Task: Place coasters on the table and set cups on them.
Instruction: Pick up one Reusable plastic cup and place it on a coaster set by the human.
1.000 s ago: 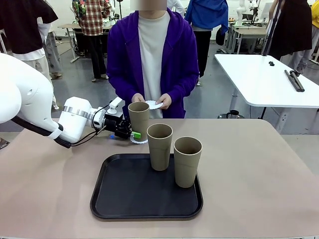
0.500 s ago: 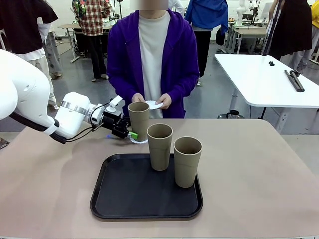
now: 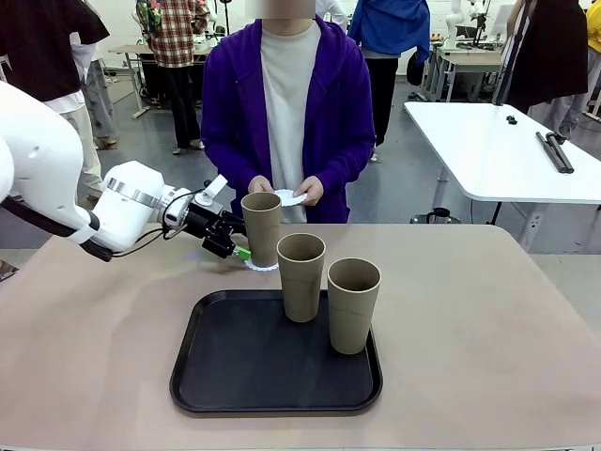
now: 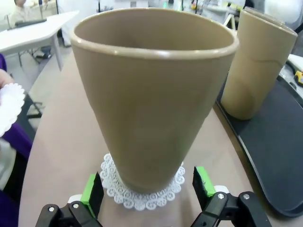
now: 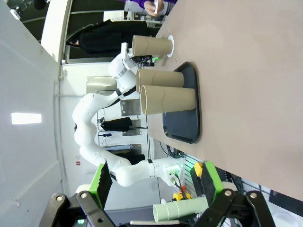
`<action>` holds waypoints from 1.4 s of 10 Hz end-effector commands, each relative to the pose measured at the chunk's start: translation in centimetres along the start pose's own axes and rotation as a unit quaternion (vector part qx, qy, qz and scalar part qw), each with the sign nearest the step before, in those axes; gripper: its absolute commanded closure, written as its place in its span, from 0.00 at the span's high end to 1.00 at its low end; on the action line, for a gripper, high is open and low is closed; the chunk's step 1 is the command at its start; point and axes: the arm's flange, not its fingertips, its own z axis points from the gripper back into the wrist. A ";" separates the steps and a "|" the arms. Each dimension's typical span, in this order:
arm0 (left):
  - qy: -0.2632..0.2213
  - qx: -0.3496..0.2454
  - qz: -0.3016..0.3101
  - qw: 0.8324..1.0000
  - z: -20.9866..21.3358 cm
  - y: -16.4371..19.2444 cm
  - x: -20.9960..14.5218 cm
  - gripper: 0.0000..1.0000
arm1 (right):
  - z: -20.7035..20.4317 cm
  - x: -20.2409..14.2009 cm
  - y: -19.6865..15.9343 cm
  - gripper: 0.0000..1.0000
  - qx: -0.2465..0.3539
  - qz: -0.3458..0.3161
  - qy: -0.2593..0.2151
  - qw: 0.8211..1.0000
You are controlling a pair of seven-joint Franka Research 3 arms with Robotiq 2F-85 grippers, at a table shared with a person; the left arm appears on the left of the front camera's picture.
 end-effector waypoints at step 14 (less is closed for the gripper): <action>0.380 0.155 0.175 0.895 7.5 -16.9 20.5 1.00 | 0.0 0.0 0.0 1.00 0.006 0.000 -0.001 1.000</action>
